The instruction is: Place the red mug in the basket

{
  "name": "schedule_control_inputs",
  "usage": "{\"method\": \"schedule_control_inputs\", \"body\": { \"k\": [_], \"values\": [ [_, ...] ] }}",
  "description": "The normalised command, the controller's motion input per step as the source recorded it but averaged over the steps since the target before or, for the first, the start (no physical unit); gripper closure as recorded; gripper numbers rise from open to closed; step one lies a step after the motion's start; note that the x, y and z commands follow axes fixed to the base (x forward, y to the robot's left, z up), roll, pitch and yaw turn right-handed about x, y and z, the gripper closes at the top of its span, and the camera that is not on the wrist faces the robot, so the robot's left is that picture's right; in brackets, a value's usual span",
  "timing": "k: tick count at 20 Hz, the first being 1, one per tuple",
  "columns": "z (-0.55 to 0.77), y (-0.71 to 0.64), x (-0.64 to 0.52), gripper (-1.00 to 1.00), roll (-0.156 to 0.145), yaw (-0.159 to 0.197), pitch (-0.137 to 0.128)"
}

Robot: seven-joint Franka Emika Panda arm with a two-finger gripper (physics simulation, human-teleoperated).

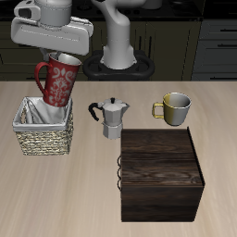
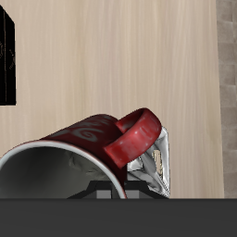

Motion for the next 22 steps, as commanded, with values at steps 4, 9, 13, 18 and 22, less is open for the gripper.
{"method": "schedule_control_inputs", "body": {
  "k": [4,9,13,18,22],
  "values": [
    [0.03,-0.15,-0.49,1.0,0.001,0.026,-0.025],
    [0.0,-0.2,-0.41,1.0,-0.029,-0.004,-0.033],
    [-0.08,-0.19,-0.24,1.0,-0.035,-0.015,-0.008],
    [-0.13,-0.25,-0.18,1.0,-0.042,-0.032,0.004],
    [-0.08,-0.11,-0.01,1.0,-0.021,-0.024,-0.001]
  ]
}}
